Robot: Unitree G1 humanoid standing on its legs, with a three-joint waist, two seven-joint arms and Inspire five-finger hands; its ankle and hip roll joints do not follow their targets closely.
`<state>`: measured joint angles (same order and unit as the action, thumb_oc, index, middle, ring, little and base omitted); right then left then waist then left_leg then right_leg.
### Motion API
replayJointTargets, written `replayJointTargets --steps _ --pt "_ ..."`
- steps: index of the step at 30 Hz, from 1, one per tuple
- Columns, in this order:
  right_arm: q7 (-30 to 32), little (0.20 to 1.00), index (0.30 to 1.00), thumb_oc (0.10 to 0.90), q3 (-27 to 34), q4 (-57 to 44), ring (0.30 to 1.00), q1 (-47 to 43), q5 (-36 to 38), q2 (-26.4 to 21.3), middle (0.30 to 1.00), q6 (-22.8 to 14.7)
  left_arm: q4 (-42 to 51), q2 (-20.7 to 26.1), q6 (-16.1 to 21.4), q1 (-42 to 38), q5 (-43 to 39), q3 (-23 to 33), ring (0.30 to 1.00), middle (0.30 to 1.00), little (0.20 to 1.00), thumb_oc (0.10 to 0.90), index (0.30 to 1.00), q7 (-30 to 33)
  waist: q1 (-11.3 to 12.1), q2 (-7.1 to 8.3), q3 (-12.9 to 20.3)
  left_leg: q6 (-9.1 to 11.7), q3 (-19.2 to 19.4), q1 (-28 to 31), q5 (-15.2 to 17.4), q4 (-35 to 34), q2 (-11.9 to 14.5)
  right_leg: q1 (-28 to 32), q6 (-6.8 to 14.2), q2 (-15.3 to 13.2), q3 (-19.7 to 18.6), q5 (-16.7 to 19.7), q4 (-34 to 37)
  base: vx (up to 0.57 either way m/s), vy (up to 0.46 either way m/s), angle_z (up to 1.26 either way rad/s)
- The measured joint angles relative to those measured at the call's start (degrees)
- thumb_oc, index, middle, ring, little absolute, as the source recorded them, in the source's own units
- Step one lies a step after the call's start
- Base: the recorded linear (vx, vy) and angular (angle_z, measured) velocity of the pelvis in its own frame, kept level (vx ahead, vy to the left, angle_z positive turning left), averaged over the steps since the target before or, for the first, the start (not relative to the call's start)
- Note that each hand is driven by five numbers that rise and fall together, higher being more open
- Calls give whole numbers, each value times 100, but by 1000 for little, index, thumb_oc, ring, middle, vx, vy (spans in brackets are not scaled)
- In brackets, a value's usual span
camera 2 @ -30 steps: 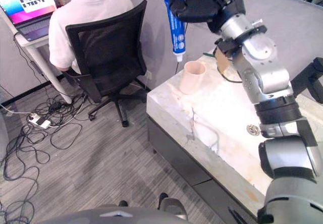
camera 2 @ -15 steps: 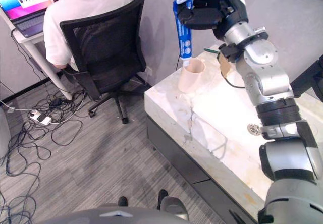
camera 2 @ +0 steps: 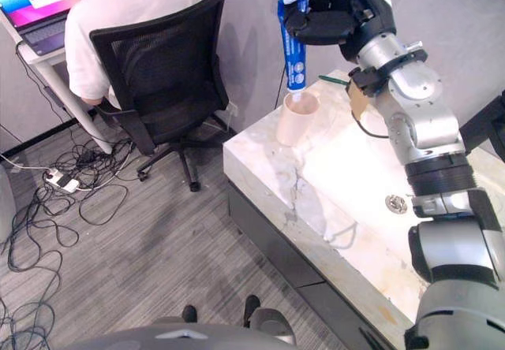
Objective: Organize the bathroom.
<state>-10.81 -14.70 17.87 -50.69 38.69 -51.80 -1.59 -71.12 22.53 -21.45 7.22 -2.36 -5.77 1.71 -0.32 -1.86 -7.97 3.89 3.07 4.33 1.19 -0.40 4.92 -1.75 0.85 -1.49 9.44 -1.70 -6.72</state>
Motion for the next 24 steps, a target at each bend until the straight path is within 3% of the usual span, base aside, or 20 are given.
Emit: replayJointTargets --steps 14,19,24 --pt "-49 300 300 400 6 260 300 27 60 -23 300 -6 -41 123 40 -29 40 233 900 900 900 800 900 -211 14 -17 -11 39 -88 -102 31 12 31 -3 -43 6 135 -24 20 38 -41 5" --pt "104 300 300 400 -9 263 300 22 92 -19 300 -17 43 228 23 -36 73 210 900 900 900 800 900 -297 134 -36 -74 53 -98 -128 53 24 26 8 -54 -5 181 -26 34 14 -17 3" --pt "198 300 300 400 -29 766 300 -21 106 -121 300 -232 91 170 29 -64 66 103 900 900 900 800 900 0 211 56 -146 94 -334 -180 -16 37 22 108 -86 -1 286 -36 101 -11 -74 26"
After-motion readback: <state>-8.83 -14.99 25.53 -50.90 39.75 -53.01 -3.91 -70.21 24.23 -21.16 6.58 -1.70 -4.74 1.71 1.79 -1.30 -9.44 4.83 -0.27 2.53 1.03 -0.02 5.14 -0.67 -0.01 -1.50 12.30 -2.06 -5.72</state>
